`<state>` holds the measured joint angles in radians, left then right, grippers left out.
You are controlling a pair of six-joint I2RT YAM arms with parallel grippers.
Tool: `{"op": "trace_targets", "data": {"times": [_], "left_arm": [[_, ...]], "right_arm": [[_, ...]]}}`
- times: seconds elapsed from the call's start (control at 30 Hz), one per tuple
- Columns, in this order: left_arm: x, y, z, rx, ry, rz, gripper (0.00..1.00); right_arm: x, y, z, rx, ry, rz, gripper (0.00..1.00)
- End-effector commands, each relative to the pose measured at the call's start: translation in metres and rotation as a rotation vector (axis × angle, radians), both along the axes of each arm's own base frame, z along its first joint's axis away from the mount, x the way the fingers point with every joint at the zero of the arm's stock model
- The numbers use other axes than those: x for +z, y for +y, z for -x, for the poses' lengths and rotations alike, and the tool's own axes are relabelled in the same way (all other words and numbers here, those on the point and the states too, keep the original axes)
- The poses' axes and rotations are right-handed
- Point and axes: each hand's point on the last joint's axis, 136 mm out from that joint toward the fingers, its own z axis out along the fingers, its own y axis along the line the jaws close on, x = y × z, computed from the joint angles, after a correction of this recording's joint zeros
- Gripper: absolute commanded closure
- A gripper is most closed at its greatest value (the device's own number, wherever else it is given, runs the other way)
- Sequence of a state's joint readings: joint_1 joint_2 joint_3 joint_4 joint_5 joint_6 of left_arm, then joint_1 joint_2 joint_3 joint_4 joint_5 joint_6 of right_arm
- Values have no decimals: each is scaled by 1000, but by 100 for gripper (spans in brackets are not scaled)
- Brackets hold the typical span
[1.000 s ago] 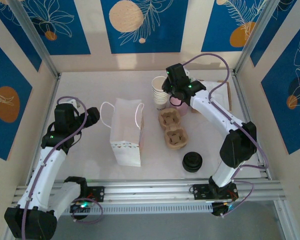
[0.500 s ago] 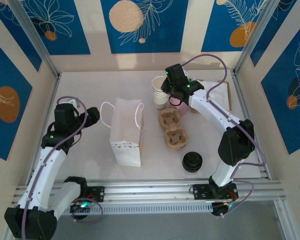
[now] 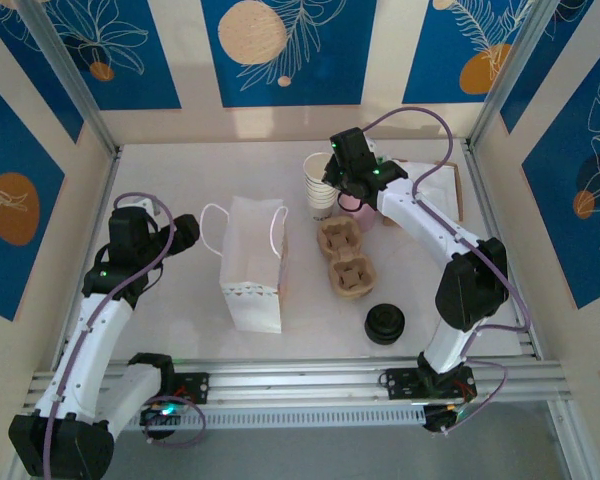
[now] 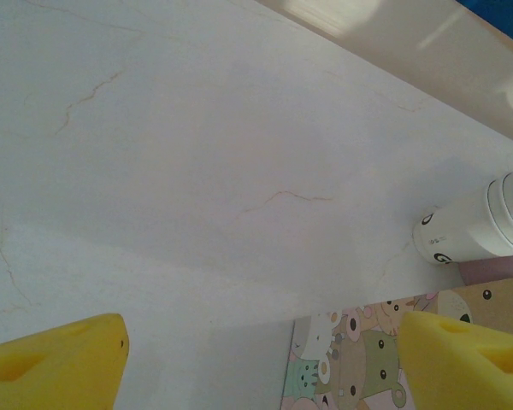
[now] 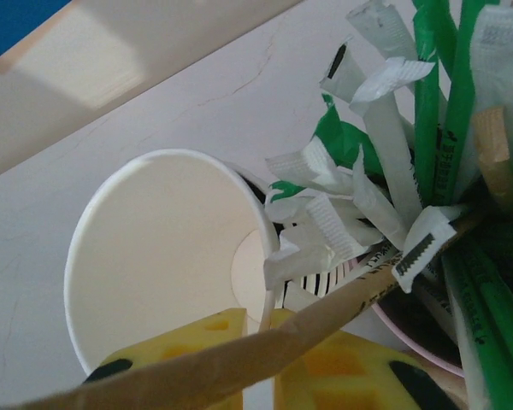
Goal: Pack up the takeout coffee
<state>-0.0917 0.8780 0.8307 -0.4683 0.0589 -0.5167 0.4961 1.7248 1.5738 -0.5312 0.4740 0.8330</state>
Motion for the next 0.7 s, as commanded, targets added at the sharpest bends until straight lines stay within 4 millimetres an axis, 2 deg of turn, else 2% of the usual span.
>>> {"op": "trace_targets", "data": {"times": [0.0,0.17,0.53,0.67], "left_arm": [[-1,4,-1,12,-8,-5,18],[-1,4,-1,13,-10,-4,18],[-1,4,-1,13,-10,-3,18],[-1,4,-1,14,-8,-3,18]], "right_arm": [[9,-3,-10,-15,-32,11,87],[13,-3,-10,-12,-39,12,93],[25,0,-9,4,-49,-2,95],[38,0,-7,13,-66,-14,96]]}}
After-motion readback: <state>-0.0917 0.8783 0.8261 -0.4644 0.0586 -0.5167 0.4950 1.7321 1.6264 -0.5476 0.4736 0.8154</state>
